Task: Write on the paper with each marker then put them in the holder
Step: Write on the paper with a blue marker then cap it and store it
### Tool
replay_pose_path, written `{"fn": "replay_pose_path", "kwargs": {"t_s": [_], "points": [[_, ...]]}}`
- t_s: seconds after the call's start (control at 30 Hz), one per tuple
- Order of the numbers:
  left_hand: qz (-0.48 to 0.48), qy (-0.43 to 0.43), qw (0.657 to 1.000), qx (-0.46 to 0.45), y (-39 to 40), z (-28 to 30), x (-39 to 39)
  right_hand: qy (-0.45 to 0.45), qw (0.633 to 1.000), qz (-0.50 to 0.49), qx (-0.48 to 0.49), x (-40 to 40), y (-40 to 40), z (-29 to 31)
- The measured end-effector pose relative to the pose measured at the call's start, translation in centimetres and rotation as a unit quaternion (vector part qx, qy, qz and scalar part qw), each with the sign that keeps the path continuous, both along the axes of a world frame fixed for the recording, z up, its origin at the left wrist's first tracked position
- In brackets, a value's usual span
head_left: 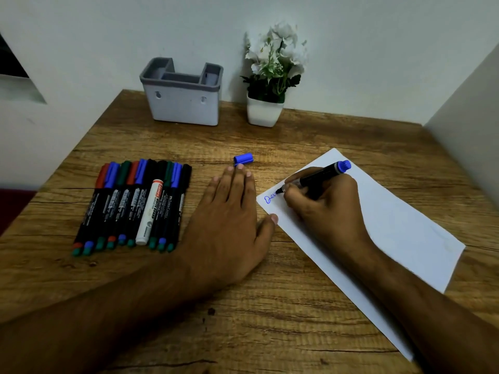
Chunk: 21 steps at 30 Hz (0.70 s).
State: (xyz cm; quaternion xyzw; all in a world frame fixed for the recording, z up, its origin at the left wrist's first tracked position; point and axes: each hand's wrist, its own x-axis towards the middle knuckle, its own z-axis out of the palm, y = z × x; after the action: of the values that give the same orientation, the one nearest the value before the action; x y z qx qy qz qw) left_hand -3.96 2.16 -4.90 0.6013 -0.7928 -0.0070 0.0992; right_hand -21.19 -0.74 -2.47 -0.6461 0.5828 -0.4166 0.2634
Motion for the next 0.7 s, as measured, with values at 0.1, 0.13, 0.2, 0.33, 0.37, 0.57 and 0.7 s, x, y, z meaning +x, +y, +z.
{"fn": "replay_pose_path", "kwargs": {"t_s": [0.1,0.13,0.2,0.33,0.37,0.57,0.7], "points": [[0.000,-0.002,1.000,-0.007,0.0,-0.1,0.1,0.004,1.000,0.004,0.001,0.1,-0.1,0.0],[0.001,-0.003,1.000,-0.009,0.0,-0.1,0.1,0.007,1.000,0.003,-0.001,0.1,-0.1,0.0],[0.000,-0.002,1.000,-0.008,-0.1,-0.2,0.1,0.011,1.000,-0.001,-0.006,0.0,-0.1,-0.1],[0.000,0.004,1.000,-0.014,-0.2,-0.3,0.0,-0.002,1.000,-0.002,0.002,0.1,-0.1,-0.1],[0.000,0.003,1.000,-0.015,-0.2,-0.3,0.0,-0.004,1.000,0.001,0.004,0.2,-0.1,-0.1],[0.000,0.000,1.000,-0.008,-0.2,-0.2,0.1,-0.098,0.995,-0.020,0.012,-0.1,-0.4,0.2],[0.000,0.012,1.000,0.006,-0.2,0.1,0.3,-0.124,0.991,0.001,0.041,0.0,-0.5,1.0]]}}
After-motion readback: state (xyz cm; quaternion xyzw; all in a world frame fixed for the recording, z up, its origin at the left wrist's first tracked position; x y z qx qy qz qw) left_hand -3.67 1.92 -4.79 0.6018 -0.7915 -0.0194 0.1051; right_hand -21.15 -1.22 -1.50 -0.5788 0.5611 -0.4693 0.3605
